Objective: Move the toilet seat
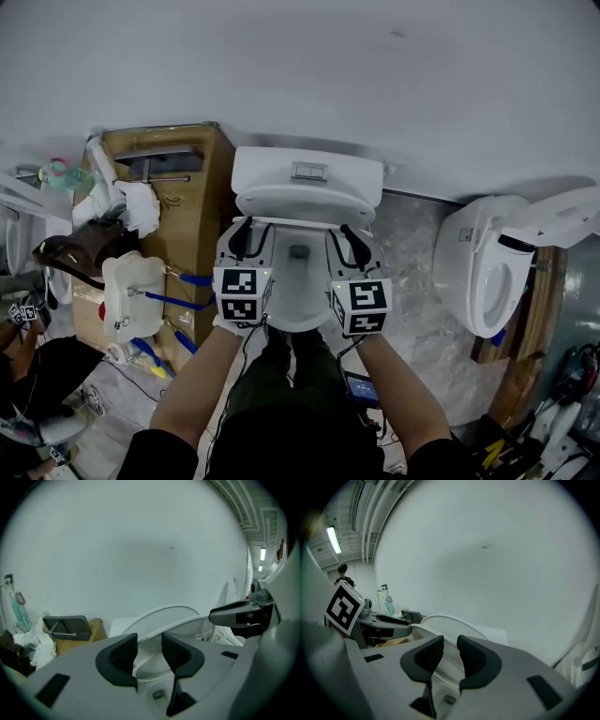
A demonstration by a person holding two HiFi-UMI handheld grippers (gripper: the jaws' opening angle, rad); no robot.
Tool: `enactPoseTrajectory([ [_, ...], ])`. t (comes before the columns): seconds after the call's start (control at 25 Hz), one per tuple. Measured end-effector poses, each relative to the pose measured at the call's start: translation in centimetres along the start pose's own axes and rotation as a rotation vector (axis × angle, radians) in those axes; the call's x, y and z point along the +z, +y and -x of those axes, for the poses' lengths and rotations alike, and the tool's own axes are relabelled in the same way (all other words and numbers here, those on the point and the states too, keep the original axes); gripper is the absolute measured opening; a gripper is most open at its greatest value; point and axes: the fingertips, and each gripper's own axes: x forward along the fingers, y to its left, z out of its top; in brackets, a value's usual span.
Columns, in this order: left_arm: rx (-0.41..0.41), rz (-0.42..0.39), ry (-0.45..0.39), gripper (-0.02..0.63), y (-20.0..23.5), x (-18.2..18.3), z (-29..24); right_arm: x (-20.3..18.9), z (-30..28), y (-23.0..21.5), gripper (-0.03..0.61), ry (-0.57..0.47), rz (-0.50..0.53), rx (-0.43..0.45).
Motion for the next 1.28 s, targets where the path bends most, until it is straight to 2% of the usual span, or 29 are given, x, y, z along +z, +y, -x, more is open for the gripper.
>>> enactPoseTrajectory([
  [0.32,0.022,0.013,-0.003,0.169,1.0,1.6,-2.5,1.9,1.1,-1.4,0.126,-0.04,0.005,-0.022],
  [0.76,0.057,-0.014,-0.005,0.169,1.3,3.0,-4.5,1.1,2.6,-3.3,0.126,-0.033,-0.025,-0.023],
  [1.0,0.065,-0.006,-0.002,0.169,1.4,2.9,-4.8,1.1,2.9,-3.1,0.126,-0.029,-0.035,-0.013],
  [1.28,0.063,-0.044,0.027,0.169,1.6,2.6,-4.1,1.1,4.4,-2.9,0.126,-0.022,-0.032,-0.018],
])
